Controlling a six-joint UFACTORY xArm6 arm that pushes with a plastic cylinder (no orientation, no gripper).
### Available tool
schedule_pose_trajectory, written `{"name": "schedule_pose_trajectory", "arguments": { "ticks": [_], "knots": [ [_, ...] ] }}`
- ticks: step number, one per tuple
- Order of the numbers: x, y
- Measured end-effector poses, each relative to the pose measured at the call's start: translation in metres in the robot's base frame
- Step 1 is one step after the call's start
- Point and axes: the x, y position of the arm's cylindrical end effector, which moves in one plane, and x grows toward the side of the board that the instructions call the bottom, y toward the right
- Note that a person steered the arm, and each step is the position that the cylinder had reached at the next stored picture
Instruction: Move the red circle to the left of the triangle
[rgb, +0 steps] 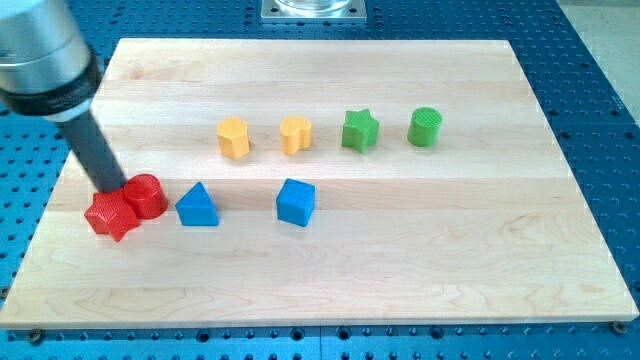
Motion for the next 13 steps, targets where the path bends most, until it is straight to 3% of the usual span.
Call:
{"name": "schedule_pose_trajectory", "arguments": {
  "ticks": [1, 2, 4, 5, 6, 7, 9, 10, 12, 13],
  "knots": [
    [-0.029, 0.001],
    [-0.032, 0.005],
    [0.005, 0.011],
    [-0.006, 0.006],
    [-0.017, -0.058],
    [0.034, -0.094],
    [0.12, -0.028],
    [0.094, 0.017],
    [0.055, 0.004],
    [0.054, -0.007]
  ]
}}
